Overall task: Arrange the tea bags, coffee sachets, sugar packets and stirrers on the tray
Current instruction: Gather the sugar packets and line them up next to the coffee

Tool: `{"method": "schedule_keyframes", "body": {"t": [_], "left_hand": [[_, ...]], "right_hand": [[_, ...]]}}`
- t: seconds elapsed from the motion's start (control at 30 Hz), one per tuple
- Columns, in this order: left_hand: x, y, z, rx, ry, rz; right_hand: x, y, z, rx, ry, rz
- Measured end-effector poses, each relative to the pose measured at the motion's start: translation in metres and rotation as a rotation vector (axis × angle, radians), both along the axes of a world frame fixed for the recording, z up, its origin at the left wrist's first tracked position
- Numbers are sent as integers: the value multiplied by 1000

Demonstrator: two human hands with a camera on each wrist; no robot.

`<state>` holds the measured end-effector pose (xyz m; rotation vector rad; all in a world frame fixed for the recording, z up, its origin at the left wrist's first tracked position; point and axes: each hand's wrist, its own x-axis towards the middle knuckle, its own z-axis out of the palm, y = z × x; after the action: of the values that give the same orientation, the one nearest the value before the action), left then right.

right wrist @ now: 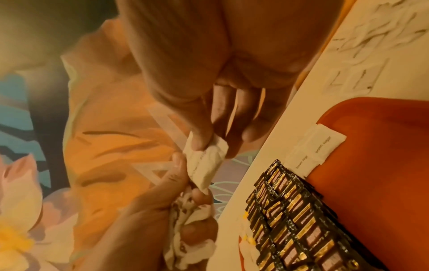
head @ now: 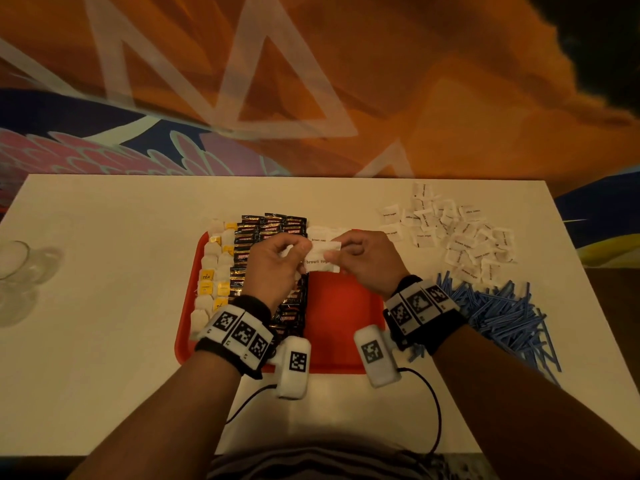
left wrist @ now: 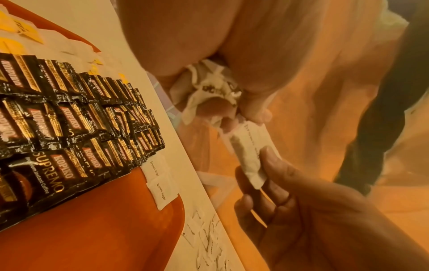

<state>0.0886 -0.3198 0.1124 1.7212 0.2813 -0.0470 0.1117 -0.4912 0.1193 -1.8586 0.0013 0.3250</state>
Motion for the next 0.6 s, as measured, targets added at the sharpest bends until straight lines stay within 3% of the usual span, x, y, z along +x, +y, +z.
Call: {"method": "schedule_keyframes", "body": {"t": [0.3,0.43,0.6], "left_hand": [[-1,1,-11,-71,145,-78],[1,3,-19,-98,188,-37],[7,9,-35,-129,264,104]], "right_hand": [[4,7,-12,225,231,-134],[0,7,-27,144,269,-34],[7,2,-51,102,291,-121]]}}
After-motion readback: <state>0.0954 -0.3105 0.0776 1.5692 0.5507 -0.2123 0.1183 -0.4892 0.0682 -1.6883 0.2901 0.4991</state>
